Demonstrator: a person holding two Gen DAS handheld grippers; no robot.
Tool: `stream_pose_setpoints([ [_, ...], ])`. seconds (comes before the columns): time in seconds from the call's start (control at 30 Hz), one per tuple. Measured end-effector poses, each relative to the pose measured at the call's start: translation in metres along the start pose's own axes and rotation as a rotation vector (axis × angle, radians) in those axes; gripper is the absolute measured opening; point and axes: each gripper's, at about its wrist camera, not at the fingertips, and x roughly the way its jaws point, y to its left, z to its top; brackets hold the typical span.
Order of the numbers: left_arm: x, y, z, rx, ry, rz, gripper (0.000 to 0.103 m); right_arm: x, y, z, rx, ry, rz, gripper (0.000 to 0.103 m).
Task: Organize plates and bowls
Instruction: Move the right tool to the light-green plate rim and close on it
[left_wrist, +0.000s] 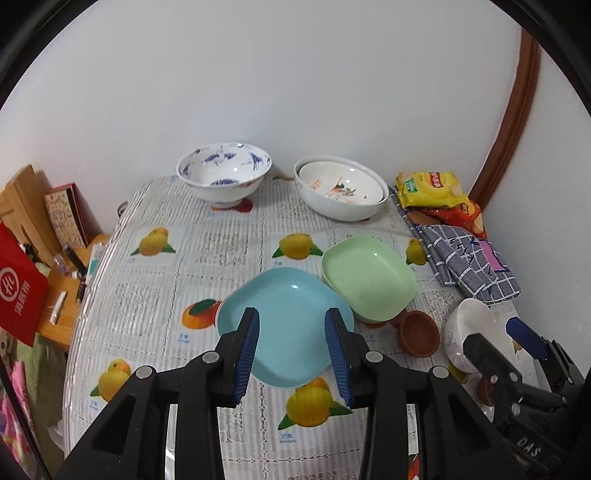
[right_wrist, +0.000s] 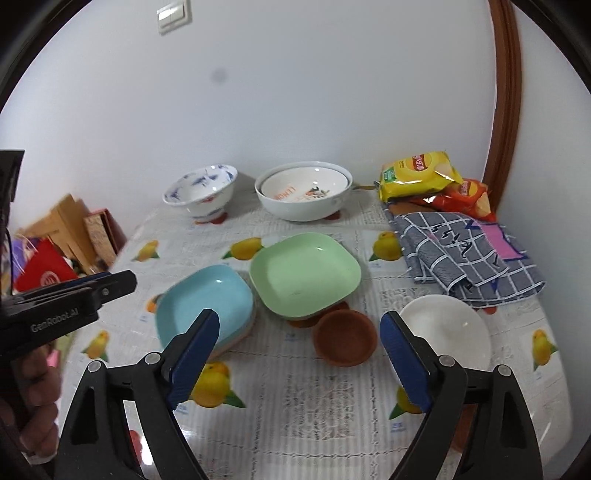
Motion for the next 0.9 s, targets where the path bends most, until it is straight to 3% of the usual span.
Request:
stream_pose_setpoints([
  [0.23, -0.013, -0.014, 0.009, 0.045, -0.025, -0.030, 0.035, -0.008, -0.012, 0.009, 0.053, -0.010, -0.091, 0.088],
  [0.43, -0.014, -0.019, 0.015, 0.066, -0.017, -0.046, 0.035, -0.012, -0.018, 0.013, 0.046, -0.048, -0.183, 0.096],
  [0.57, -0.008, -0.018, 0.020, 0.060, -0.010, -0.049, 0.035, -0.014, -0.022, 0.013, 0.046, -0.101, -0.109, 0.096],
  [0.77, 0.005, -0.016, 0.030, 0.051, -0.016, -0.031, 0.035, 0.009, -0.020, 0.026, 0.044, -0.047, -0.133, 0.096],
  [0.9, 0.020, -0.014, 0.039, 0.037, -0.009, -0.031, 0.035, 0.027, -0.022, 0.035, 0.052, -0.018, -0.102, 0.096],
])
